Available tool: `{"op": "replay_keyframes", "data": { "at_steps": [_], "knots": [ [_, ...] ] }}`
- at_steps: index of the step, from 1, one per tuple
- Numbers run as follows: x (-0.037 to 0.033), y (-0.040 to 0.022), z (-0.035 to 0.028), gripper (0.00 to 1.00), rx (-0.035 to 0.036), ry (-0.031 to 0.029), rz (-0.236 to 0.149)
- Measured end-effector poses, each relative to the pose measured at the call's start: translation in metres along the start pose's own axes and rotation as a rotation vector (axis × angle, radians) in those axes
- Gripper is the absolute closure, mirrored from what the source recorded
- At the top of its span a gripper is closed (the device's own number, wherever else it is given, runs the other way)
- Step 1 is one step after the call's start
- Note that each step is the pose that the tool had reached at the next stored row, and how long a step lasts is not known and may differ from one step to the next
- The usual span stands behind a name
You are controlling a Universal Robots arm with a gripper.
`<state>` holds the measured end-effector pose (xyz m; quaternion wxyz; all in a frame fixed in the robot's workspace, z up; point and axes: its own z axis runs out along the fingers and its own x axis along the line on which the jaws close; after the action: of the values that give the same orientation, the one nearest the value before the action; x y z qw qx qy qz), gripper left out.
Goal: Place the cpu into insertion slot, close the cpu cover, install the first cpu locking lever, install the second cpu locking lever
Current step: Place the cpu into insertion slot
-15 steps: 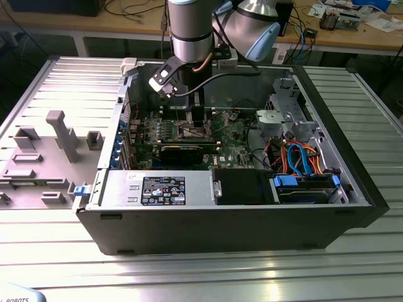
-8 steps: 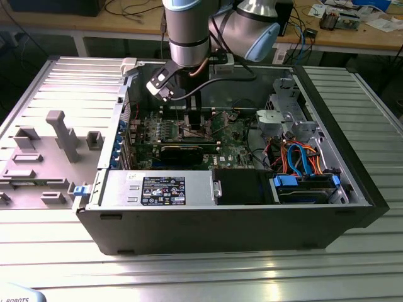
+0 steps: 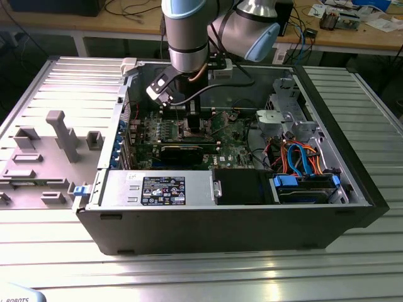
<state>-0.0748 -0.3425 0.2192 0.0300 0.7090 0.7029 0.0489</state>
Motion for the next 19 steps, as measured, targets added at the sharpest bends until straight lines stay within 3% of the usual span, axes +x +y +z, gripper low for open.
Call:
{"op": "replay_keyframes", "data": {
  "at_steps": [7, 19],
  "knots": [
    [0.0, -0.0001, 0.0007, 0.46, 0.0, 0.0, 0.0],
    [0.0005, -0.001, 0.0086, 0.46, 0.0004, -0.0003, 0.001]
  ]
}}
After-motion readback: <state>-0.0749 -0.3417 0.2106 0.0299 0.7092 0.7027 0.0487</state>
